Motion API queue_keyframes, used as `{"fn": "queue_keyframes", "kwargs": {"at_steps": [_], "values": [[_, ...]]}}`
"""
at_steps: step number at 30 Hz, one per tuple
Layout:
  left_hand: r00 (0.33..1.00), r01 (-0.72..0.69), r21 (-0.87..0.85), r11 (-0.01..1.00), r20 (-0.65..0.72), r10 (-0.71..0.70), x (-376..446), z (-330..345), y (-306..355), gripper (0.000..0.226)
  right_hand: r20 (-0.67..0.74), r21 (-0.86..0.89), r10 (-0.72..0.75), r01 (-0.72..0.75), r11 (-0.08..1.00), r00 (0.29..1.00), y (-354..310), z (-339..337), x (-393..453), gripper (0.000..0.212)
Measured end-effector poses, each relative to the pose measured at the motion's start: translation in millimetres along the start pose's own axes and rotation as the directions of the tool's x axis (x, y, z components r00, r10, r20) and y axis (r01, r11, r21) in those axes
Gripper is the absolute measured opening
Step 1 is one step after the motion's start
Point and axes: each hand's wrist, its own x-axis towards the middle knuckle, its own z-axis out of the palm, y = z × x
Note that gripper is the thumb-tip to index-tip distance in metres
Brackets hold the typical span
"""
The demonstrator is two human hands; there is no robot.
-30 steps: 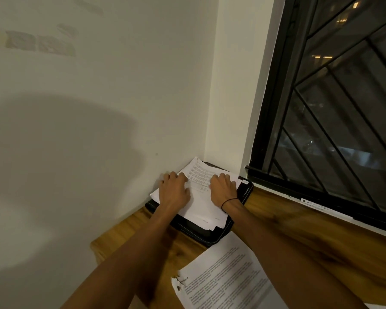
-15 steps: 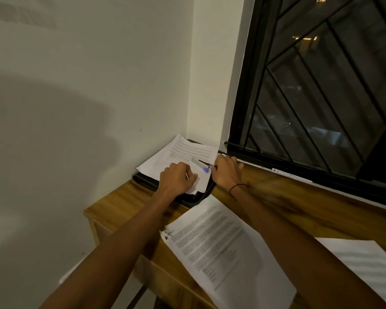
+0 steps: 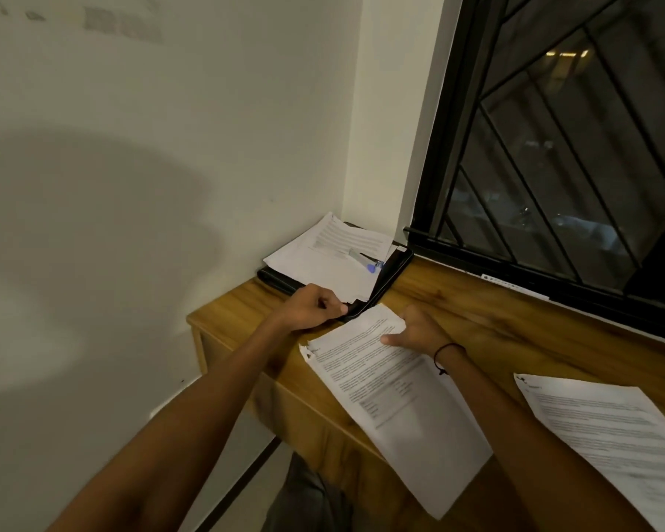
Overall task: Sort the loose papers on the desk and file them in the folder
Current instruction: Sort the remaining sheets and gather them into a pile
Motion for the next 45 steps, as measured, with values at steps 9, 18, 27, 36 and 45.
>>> {"fn": "queue_keyframes", "kwargs": {"at_steps": [9, 18, 27, 36, 45], "values": [[0.995, -0.067, 0.080, 0.995, -0.071, 0.073, -5.4, 23.5, 25.7, 0.042, -0.162, 0.293, 0.147, -0.094, 0.951, 0.976, 21.1, -19.1, -19.7, 0.031], [0.939, -0.234, 0.209, 0.950, -0.203, 0.276, 35.3, 72.6, 82.1, 0.053, -0.192, 0.621, 0.244, -0.075, 0.781, 0.951, 66.3, -77.1, -63.3, 0.023], [0.939, -0.286, -0.127, 0.950, 0.162, 0.304, 66.0, 111.5, 132.6, 0.017, -0.261, 0.754, 0.313, -0.010, 0.657, 0.913, 129.6, -122.6, -113.8, 0.048], [0.950, -0.226, -0.181, 0.957, 0.175, 0.258, 69.2, 135.6, 121.9, 0.014, -0.266, -0.222, 0.277, -0.338, 0.915, 0.923, 214.8, -152.3, -183.0, 0.048], [0.945, -0.200, -0.261, 0.944, 0.203, 0.257, 67.4, 136.6, 121.9, 0.008, -0.450, -0.175, 0.227, -0.335, 0.926, 0.863, 214.4, -136.8, -171.9, 0.033]]}}
